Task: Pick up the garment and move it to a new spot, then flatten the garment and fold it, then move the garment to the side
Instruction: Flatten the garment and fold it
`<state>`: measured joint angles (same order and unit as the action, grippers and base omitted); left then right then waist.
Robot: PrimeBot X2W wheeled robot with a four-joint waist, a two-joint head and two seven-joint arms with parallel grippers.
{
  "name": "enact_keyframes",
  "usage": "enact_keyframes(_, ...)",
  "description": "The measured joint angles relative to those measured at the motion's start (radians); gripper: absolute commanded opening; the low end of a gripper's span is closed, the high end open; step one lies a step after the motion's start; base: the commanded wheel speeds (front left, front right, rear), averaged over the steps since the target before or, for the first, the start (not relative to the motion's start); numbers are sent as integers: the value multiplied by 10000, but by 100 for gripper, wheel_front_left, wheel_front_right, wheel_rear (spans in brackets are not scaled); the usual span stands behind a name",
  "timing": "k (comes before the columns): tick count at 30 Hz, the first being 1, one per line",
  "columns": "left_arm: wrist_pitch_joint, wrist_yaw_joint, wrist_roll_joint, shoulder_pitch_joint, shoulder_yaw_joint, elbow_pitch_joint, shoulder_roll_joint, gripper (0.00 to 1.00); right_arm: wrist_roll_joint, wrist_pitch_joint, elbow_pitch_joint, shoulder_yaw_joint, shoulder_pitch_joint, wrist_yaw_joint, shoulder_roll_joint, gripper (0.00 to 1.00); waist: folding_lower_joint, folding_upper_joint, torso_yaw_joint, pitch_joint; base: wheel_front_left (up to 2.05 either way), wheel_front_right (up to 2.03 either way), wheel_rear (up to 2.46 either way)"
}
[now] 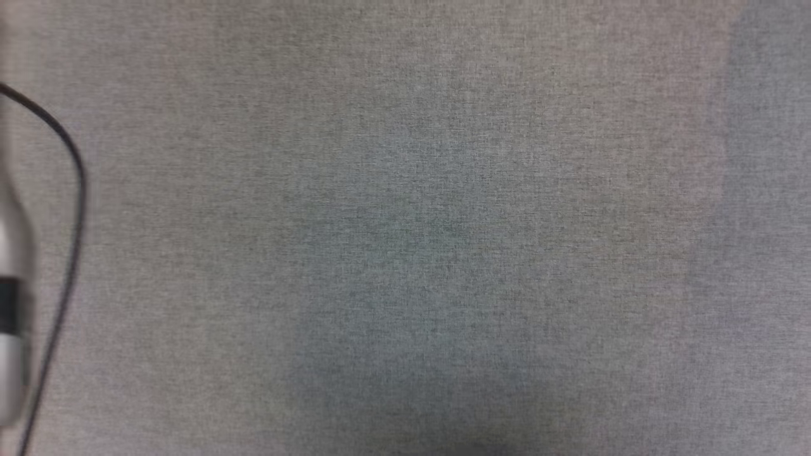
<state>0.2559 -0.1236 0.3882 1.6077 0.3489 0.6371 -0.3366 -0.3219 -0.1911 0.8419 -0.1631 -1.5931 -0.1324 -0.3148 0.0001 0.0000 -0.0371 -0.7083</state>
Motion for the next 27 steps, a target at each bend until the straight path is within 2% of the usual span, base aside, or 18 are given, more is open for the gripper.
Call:
enact_keyframes(6, 0, -17, 267, -2826, 17, -736, 577, 0, -947, -265, -136, -951, 1962, 0, -213, 0, -1, 0, -164, 703, 0, 0, 0)
enact_keyframes(13, 0, -40, 412, -5811, 336, -1051, 918, 0, -2086, -360, -495, -1662, 4531, 0, -602, 0, -2, 0, -348, 1723, 0, 0, 0)
enact_keyframes(20, -29, -42, 821, -8141, 754, -608, 777, 0, -3131, -265, -683, -2190, 6962, 0, -920, 0, -3, 0, -507, 2905, 0, 0, 0)
enact_keyframes(27, -334, -42, 1246, -10044, 1154, -552, 280, 0, -4224, 159, -869, -2568, 8740, 0, -1139, 0, -2, 0, -605, 4039, 0, 0, 0)
